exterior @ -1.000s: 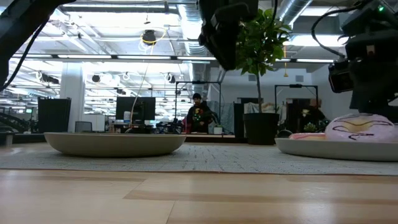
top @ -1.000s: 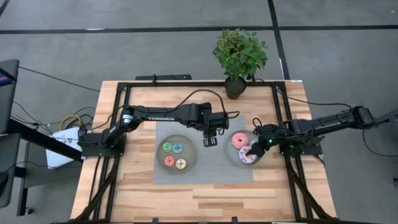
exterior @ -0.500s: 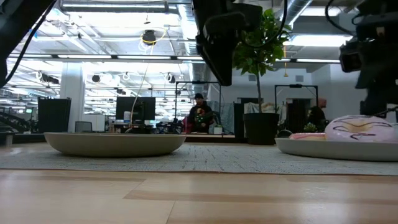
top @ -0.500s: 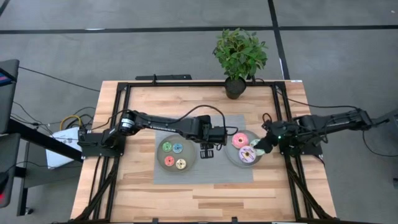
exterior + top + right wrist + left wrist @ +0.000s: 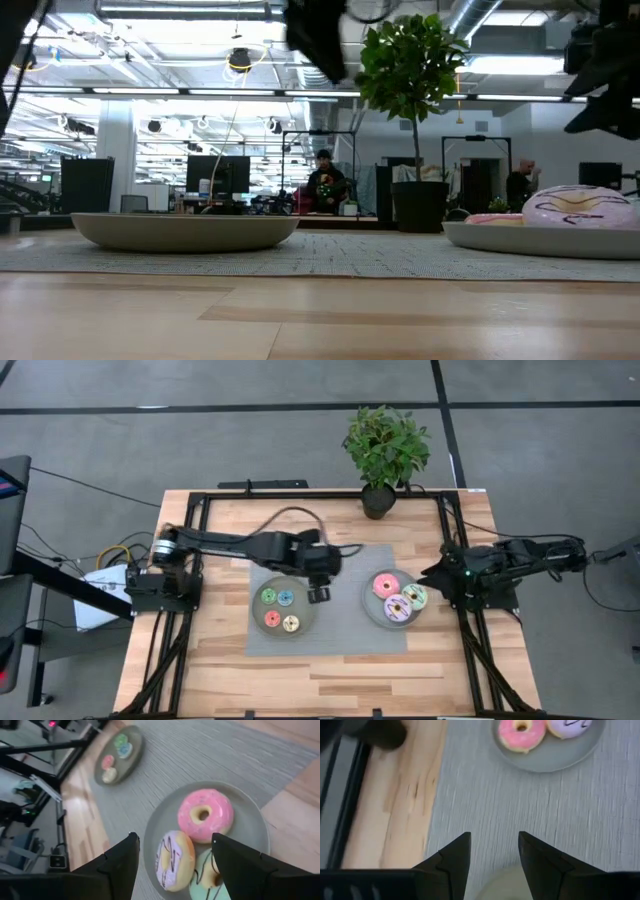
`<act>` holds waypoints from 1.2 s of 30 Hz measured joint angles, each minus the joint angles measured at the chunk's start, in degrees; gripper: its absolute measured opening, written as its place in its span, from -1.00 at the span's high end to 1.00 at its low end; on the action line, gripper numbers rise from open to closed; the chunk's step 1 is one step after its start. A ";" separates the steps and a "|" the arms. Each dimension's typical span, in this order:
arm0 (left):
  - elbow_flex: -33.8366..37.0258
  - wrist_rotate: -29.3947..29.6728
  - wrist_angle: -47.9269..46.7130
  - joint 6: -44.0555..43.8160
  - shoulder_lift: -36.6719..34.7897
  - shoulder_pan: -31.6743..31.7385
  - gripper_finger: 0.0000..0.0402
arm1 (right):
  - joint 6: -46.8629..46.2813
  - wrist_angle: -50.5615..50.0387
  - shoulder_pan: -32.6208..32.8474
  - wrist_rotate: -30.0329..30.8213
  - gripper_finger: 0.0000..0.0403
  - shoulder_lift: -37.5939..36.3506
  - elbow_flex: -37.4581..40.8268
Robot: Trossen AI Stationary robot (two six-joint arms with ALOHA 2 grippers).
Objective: Pick & Place donuts
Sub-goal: Return to Home Position
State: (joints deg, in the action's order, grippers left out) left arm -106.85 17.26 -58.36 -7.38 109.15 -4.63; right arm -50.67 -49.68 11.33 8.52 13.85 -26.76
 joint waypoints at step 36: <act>82.44 26.96 49.36 -19.51 -76.72 -17.64 0.21 | 25.62 14.79 -0.09 -4.68 -0.18 -7.20 0.02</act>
State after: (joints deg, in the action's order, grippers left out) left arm -24.42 44.22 -8.99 -26.89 32.43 -22.27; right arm -25.05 -34.89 11.25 3.84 6.66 -26.74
